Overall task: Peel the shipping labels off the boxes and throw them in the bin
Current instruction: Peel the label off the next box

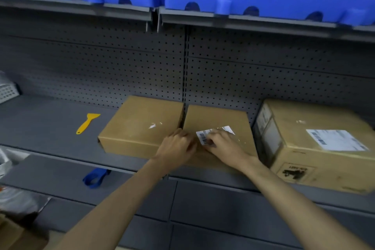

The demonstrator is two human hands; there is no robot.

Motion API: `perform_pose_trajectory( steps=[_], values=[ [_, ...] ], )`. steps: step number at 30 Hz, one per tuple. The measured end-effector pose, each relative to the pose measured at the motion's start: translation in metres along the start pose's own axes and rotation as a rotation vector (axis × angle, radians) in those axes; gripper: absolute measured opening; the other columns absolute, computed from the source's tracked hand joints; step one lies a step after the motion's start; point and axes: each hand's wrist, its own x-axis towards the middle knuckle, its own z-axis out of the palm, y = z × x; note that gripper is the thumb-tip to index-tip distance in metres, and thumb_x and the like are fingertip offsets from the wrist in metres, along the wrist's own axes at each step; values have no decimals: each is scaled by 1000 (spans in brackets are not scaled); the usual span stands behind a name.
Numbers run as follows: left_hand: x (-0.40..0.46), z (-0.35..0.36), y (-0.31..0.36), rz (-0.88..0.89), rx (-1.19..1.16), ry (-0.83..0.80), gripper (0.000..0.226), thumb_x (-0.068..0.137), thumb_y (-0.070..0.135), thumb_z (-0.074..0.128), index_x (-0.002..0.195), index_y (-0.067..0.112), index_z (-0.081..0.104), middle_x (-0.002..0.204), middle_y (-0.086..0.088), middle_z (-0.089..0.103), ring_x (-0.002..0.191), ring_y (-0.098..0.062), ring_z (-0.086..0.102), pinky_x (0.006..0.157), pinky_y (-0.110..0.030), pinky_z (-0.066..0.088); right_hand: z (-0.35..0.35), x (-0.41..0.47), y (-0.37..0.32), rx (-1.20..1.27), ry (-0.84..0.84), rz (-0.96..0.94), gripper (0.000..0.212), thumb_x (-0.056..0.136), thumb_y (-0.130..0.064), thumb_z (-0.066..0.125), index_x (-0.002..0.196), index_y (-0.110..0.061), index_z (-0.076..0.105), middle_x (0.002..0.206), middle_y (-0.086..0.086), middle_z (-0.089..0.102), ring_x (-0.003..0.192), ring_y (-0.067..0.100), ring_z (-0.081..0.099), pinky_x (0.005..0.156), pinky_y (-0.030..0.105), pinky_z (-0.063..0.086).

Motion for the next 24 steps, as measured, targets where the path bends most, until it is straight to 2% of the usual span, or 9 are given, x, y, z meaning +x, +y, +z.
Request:
perform_pose_trajectory(
  steps=[2, 4, 11, 19, 24],
  values=[
    [0, 3, -2, 48, -8, 13, 22, 92, 29, 52, 90, 10, 61, 97, -7, 63, 98, -25, 55, 72, -34, 43, -1, -2, -3, 0, -4, -9, 13, 91, -25, 56, 83, -15, 52, 100, 2, 57, 99, 23, 52, 73, 30, 34],
    [0, 5, -5, 70, -11, 32, 19, 90, 27, 55, 88, 9, 62, 93, -7, 64, 96, -25, 55, 72, -34, 43, 0, -3, -6, -7, 8, -27, 8, 91, -19, 54, 89, -13, 59, 100, 3, 58, 100, 23, 52, 77, 31, 38],
    [3, 11, -11, 69, -78, 27, 20, 91, 29, 56, 95, 10, 61, 100, -6, 62, 101, -21, 52, 78, -30, 41, 7, 0, -11, -104, 15, -67, 14, 95, -14, 46, 94, -5, 56, 105, 12, 57, 103, 29, 51, 86, 35, 39],
    [-1, 20, -13, 35, -152, 89, 18, 89, 27, 61, 88, 10, 64, 95, -5, 62, 96, -22, 53, 76, -32, 44, 7, -3, -4, -27, 119, 16, 17, 97, -18, 44, 95, -11, 60, 102, 4, 60, 97, 24, 54, 81, 35, 43],
    [1, 21, -14, 50, -153, 91, 18, 90, 27, 59, 88, 10, 61, 96, -6, 61, 94, -23, 52, 76, -33, 44, 16, -8, -7, -83, 140, -11, 21, 98, -22, 45, 96, -9, 61, 104, 4, 60, 98, 26, 55, 81, 39, 46]
  ],
)
